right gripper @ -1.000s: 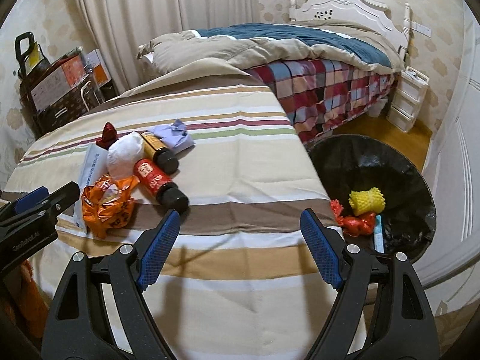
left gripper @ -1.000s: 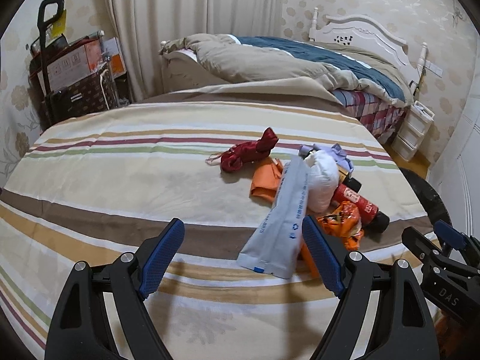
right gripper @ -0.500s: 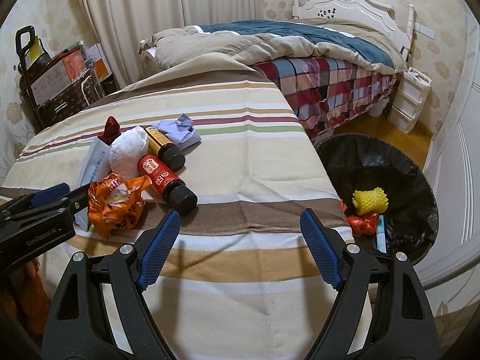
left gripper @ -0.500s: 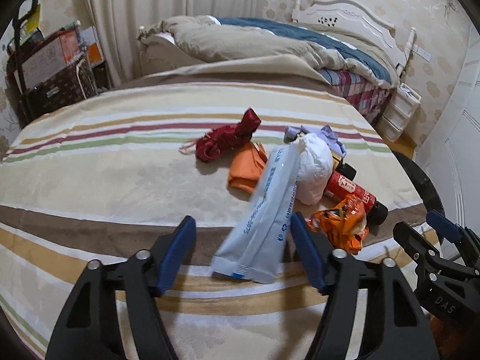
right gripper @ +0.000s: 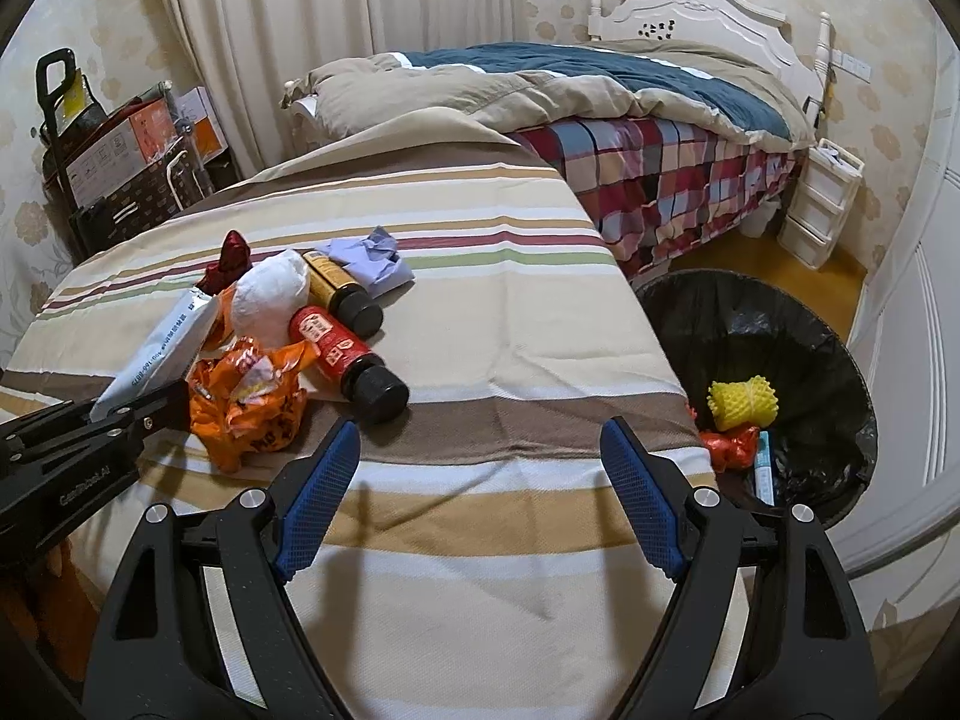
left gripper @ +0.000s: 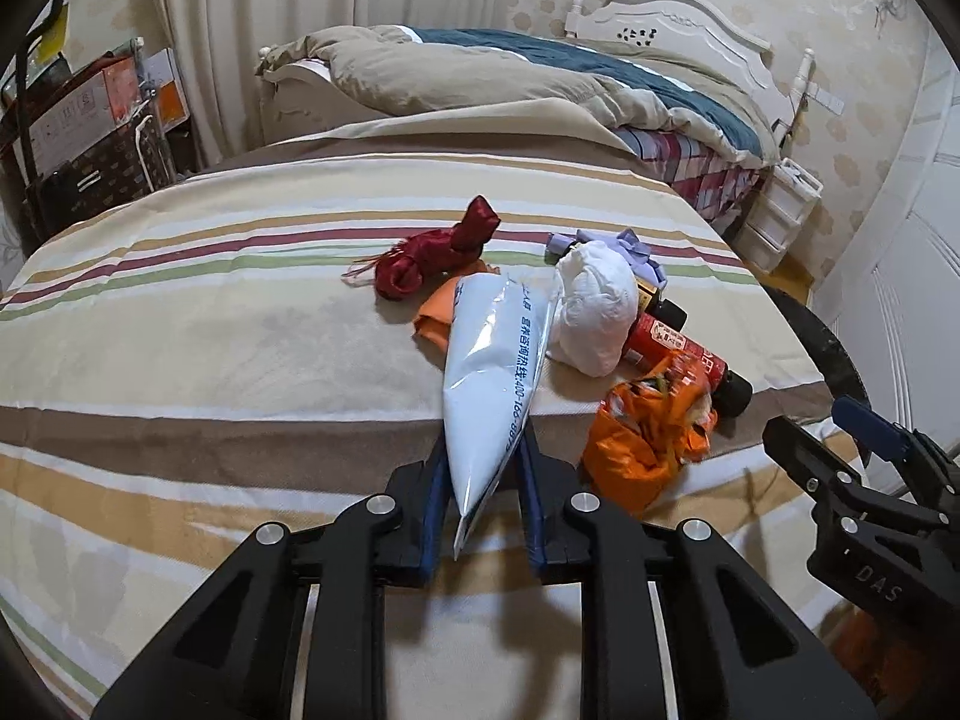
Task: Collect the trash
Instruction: 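Lift the milk powder packet with the left tool while the right tool grasps the orange snack bag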
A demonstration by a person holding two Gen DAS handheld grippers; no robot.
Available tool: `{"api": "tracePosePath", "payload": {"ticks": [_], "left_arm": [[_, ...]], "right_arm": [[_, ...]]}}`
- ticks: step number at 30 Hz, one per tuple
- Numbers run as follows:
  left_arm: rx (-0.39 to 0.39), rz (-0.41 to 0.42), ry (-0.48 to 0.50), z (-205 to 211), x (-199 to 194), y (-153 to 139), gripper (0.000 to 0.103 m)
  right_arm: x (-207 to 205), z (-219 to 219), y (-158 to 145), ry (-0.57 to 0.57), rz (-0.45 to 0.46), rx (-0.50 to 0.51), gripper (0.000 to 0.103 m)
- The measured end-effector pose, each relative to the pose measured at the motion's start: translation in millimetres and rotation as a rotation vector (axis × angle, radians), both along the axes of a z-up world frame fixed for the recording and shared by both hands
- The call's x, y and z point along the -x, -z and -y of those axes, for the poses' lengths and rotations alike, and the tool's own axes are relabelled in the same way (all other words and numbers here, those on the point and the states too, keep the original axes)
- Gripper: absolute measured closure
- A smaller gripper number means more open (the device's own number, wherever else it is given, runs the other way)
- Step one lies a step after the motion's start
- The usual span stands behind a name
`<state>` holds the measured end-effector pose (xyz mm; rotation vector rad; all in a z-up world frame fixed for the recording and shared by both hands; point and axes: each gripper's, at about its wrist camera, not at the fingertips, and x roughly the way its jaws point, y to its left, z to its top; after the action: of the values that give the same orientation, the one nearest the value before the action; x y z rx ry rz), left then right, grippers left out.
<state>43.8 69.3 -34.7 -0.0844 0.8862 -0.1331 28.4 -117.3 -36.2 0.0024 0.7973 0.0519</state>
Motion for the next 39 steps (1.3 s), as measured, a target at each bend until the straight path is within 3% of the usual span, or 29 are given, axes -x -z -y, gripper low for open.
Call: {"api": "tracePosePath", "payload": {"ticks": [16,23,26,28,30,37,39], "left_arm": [[0.011,0.036,-0.081,-40.0,19.7,-6.2,0.081],[0.044,0.002,-0.093,-54.7,18.8,0.0,0.081],[0.038,-0.008,-0.095,-56.9,16.6,0.6,0.071],[0.050,-0.007,-0.103,-59.3,16.4,-0.1,0.054],[0.055,-0.003,-0.103,-60.5,15.9,-1.1,0.048],[0.049,-0.025,-0.090,-62.1,8.0,2.4,0.047],[0.039,-0.021,-0.081,-60.4,8.8,2.9,0.051]], "right_arm": [[7.7,-50.5,0.5,-0.113,-0.010,0.021,0.023],[2.7,-73.7,0.4,-0.157,-0.012,0.042,0.023],[-3.4,-77.7,0.7,-0.162,-0.019,0.034,0.023],[-7.7,-81.1,0.5,-0.165,-0.022,0.031,0.023],[-9.3,-84.8,0.2,-0.169,-0.021,0.033,0.023],[-18.2,-93.4,5.8,-0.177,-0.037,0.049,0.023],[-18.8,-94.1,7.2,-0.183,-0.046,0.047,0.026]]}}
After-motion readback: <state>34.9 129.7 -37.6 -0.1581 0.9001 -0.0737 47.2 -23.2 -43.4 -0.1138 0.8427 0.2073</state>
